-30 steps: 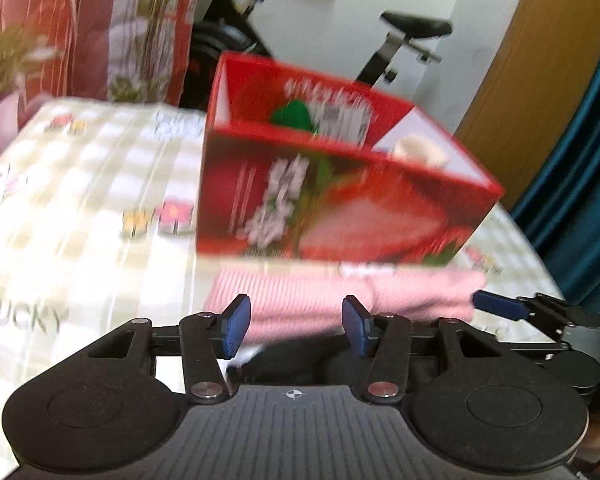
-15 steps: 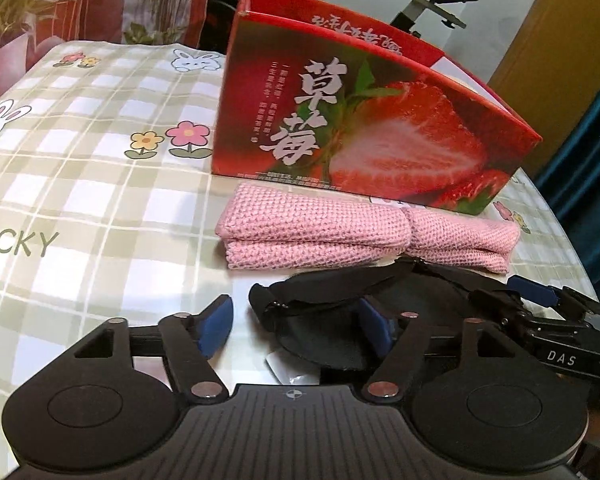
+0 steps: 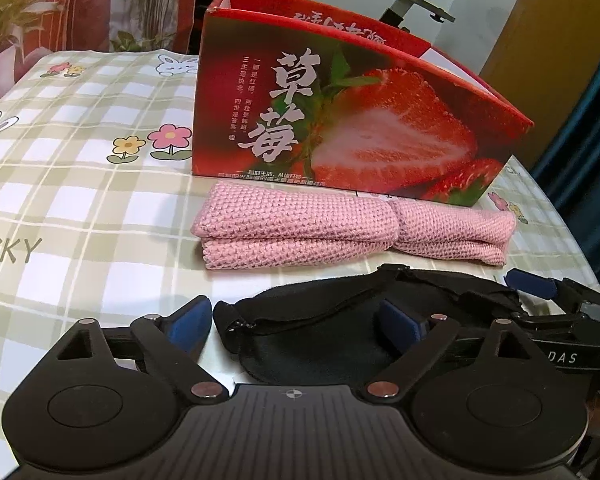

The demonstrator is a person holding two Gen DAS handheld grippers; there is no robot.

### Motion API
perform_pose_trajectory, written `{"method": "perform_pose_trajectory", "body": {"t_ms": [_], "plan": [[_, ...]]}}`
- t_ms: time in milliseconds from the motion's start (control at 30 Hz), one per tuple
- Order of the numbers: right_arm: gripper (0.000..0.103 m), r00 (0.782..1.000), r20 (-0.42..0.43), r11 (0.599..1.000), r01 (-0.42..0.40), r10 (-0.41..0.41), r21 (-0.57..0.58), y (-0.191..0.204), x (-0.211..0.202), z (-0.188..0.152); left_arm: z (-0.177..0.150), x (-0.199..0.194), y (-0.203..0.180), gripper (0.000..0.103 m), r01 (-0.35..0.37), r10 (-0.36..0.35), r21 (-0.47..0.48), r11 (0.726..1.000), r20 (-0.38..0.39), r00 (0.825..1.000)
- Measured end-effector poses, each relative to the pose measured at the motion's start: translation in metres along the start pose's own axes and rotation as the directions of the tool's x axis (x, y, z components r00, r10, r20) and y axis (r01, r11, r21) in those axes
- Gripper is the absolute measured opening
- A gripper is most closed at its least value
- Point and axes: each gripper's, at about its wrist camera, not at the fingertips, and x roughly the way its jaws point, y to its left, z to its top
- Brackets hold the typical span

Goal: Organize soft objects
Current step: 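Move both open grippers to the black eye mask beside the pink towel, then close both grippers on the black eye mask's strap and lift it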

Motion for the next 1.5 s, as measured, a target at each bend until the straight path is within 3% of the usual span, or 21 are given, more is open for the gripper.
{"method": "perform_pose_trajectory", "body": {"t_ms": [267,1500], "plan": [[0.103,1.000,0.012,1.000,-0.002,0.002,0.008,-0.0019,-0.0002,-0.0009,0.0017,0.0048,-0.0019,0.103,-0.047,0.047,0.015,0.999,-0.017,0.999],[0.103,1.000,0.022,1.000,0.001,-0.001,0.014,-0.0008,-0.0010,-0.0021,-0.0050,0.0053,-0.0033,0.103,-0.081,0.081,0.069,0.994,0.005,0.997]]}}
